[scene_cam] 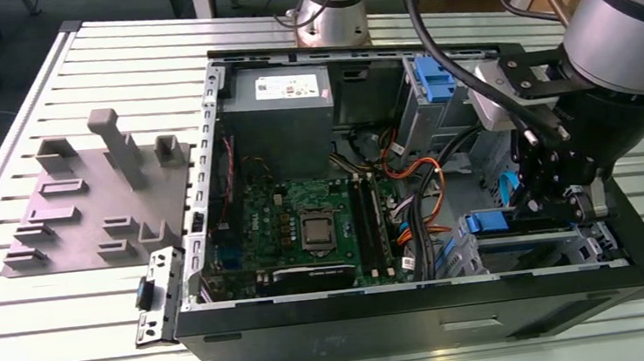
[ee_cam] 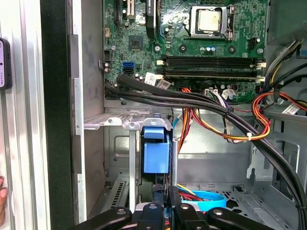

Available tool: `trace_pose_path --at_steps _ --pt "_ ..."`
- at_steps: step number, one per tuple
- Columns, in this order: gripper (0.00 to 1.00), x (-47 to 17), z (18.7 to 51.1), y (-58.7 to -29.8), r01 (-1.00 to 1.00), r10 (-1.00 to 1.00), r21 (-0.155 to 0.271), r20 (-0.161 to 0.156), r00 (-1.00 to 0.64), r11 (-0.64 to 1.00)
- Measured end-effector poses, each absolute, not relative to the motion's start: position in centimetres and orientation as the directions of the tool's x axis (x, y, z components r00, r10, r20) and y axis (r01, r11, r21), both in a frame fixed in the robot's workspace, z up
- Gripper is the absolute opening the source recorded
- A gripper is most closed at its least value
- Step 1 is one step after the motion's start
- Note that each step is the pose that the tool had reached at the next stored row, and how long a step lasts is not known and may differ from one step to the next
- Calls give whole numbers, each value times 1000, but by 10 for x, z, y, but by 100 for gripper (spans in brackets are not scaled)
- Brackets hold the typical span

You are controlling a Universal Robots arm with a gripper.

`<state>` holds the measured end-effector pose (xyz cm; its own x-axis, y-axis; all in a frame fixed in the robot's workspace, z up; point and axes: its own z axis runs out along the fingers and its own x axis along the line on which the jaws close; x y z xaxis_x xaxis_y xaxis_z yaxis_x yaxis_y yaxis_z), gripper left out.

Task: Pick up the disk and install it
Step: 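Insert the second disk wire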

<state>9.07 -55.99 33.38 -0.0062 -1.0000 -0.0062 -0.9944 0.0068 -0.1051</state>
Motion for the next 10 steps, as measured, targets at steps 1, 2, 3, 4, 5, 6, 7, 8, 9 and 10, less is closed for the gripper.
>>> trace_pose_path --at_steps 1,2,3,4,5,6,7,8,9,10 --pt "16 91 334 -560 -994 -1000 -105 -7 -6 7" --pt "16 91 333 -560 -994 -1000 -105 -8 -6 7" --pt "16 91 333 -560 -994 -1000 -105 -9 -6 7" --pt "16 91 333 -560 -994 -1000 -105 -10 -6 7" --pt "16 91 333 -560 -994 -1000 -105 -11 -6 7" --pt "16 91 332 -561 -994 -1000 -105 -12 -6 7" --pt "16 91 332 -561 -994 -1000 -105 -13 -6 7" --pt "16 91 331 -561 -994 -1000 -105 -14 -6 8" --pt "16 91 331 -562 -994 -1000 -105 -15 -6 8" --pt "16 91 330 -562 -994 -1000 -105 -15 -6 8"
